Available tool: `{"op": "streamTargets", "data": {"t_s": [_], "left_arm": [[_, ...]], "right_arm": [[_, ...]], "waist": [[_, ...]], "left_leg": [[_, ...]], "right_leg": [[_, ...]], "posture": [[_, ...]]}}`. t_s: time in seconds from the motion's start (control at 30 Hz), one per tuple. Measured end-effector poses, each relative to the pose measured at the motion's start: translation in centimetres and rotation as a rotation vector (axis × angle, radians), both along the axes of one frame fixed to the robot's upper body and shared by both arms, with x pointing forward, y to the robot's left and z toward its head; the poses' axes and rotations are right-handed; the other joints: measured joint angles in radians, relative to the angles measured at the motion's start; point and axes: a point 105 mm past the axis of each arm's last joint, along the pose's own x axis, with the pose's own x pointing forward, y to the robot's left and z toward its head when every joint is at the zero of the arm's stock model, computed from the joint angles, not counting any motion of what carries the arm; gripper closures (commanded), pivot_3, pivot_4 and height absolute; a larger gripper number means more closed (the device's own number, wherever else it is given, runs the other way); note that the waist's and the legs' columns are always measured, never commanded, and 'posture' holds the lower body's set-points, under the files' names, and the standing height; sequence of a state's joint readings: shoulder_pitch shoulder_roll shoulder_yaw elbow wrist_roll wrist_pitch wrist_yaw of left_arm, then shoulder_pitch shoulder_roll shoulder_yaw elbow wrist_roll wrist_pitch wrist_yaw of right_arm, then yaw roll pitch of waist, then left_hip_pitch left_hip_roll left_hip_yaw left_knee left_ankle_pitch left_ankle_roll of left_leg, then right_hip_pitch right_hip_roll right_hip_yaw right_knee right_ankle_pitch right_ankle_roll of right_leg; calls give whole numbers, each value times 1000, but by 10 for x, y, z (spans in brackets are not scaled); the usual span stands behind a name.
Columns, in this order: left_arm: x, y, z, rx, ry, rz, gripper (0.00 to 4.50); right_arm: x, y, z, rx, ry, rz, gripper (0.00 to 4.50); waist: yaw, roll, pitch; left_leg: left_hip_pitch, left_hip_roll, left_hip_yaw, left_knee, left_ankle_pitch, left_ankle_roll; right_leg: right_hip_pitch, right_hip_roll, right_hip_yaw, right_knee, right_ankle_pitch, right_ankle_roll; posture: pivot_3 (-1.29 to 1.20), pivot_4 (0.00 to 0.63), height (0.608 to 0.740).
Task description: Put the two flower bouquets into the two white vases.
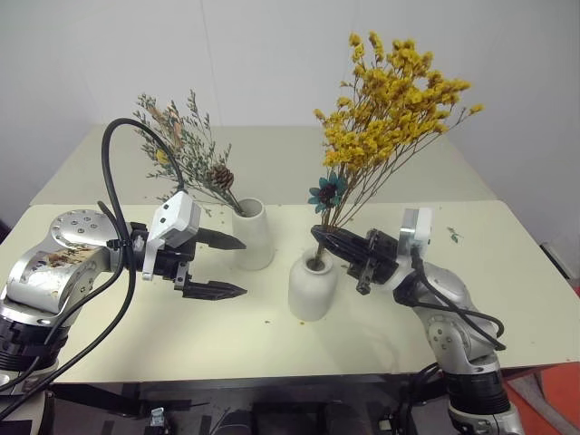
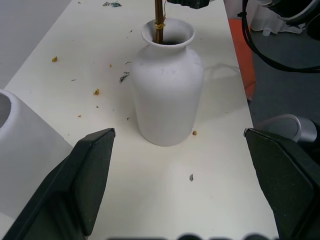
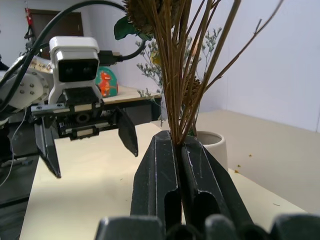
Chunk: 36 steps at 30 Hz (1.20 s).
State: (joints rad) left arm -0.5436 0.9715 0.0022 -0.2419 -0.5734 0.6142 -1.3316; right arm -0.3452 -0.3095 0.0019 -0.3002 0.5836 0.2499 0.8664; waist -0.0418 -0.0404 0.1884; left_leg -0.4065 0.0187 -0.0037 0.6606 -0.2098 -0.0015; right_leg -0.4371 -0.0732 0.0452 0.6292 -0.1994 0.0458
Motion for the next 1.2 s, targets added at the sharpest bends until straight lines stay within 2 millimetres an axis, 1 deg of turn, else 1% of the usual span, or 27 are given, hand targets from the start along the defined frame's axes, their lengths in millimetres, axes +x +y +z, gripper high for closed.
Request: {"op": "streamTargets", "data": {"t_s": [0.03,0.17,0.33,0.37,0.4,0.6,0.87,1.03,1.1,1.2], "left_arm": [[0,0,0,0,1,1,0],[0,0,0,0,1,1,0],[1,1,-1,3,2,4,0],[1,1,-1,4,3,6,0],[1,1,-2,5,3,7,0],[3,2,-4,8,7,16,0],[4,-1,-8,9,20,7,0],[4,-1,-9,9,17,7,0],[4,-2,-9,7,14,3,0],[4,-2,-8,4,8,-1,0]], "right_arm": [[-1,1,-1,-3,0,4,3698],[-1,2,-2,-8,0,12,2305],[-2,1,-2,-29,-3,11,458],[-2,0,-3,-33,-4,9,150],[-2,-1,-3,-40,-4,6,30],[-1,-16,-9,-109,-2,-32,30],[-9,-31,-10,-228,-46,-37,30],[-9,-42,-11,-273,-86,-101,30],[-8,-53,-8,-293,-100,-134,30],[-10,-75,-5,-334,-103,-184,30]], "waist": [[0,0,0],[0,0,0],[1,0,0],[1,0,0],[1,0,0],[3,0,0],[4,0,0],[3,0,0],[5,0,0],[10,0,0]], "left_leg": [[0,0,0,0,0,0],[0,0,0,0,0,0],[0,0,0,0,0,0],[0,0,0,0,0,0],[0,0,0,0,0,0],[0,0,0,0,0,0],[0,0,0,0,0,0],[0,0,0,0,0,0],[0,0,0,0,0,0],[0,-1,0,0,0,0]], "right_leg": [[0,0,0,0,0,0],[0,0,0,0,0,0],[0,0,0,0,0,0],[0,0,0,0,0,0],[0,0,0,0,0,0],[0,0,0,0,0,0],[0,0,0,0,0,0],[0,0,0,0,0,0],[0,0,0,0,0,0],[0,-1,0,-1,0,0]], "posture": [[0,150,740],[0,150,740],[0,150,740],[0,150,740],[0,150,740],[0,150,740],[0,150,740],[0,150,740],[0,150,740],[0,150,740]]}}
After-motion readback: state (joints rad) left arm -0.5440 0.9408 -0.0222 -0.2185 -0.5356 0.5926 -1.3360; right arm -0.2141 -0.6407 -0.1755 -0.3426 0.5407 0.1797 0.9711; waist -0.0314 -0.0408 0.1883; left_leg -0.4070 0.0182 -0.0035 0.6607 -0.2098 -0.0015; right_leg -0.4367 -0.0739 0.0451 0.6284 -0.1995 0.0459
